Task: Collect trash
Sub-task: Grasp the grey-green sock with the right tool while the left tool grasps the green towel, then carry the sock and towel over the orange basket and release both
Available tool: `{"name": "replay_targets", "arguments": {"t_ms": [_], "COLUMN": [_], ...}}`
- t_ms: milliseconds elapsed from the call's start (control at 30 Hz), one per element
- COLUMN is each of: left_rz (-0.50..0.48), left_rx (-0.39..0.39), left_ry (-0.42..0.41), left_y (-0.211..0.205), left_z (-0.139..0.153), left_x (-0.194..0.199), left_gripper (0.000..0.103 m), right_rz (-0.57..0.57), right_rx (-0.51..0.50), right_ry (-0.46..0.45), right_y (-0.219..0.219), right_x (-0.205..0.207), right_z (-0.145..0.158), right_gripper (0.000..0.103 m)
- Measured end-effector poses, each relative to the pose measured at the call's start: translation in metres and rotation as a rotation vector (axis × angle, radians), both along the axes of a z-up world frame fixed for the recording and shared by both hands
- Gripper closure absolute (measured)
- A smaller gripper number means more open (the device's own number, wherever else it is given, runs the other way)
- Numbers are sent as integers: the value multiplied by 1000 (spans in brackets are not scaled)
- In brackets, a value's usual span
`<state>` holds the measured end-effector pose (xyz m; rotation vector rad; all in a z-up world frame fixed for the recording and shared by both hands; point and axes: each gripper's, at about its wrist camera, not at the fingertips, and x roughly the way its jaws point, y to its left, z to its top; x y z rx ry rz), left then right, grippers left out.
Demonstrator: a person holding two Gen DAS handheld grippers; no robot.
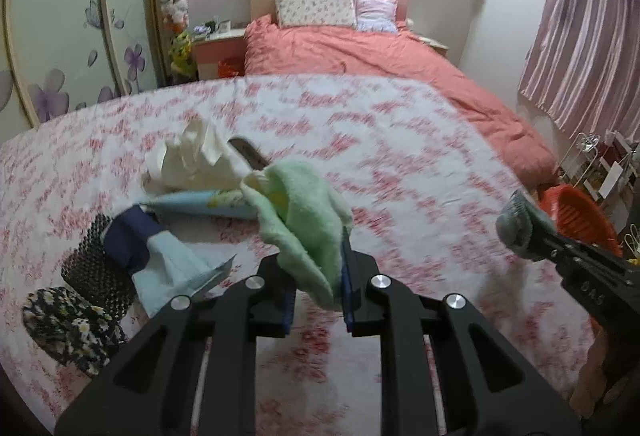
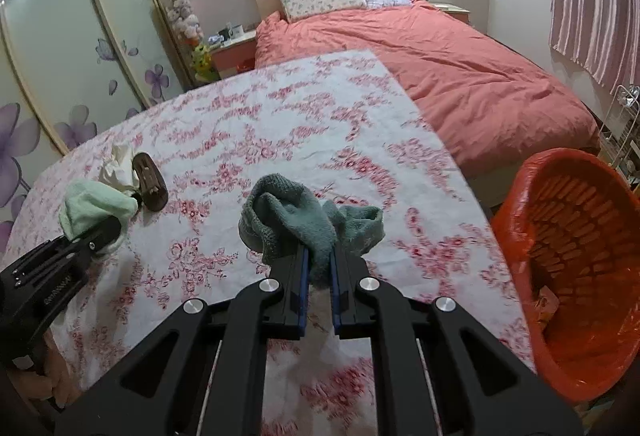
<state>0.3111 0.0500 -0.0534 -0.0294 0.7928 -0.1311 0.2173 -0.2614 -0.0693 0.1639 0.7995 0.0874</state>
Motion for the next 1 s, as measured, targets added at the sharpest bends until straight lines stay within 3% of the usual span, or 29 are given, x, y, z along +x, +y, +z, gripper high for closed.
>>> {"name": "replay_targets", "arguments": {"t_ms": [433,1000], "left_rz": [-135,-349], "left_rx": [-34,-128], "left_ry": [-102,-123], "left_y": [-66,-169], "left_z": [51,65], "left_x": [-38,-73], "left_gripper": [84,84], "right_rz": [-76,-243], "right_rx": [34,90], "right_ry": [-107,-230], "right_y": [-48,-126], "right_x": [-43,-89], "right_z": [38,56], "right_gripper": [94,94]}}
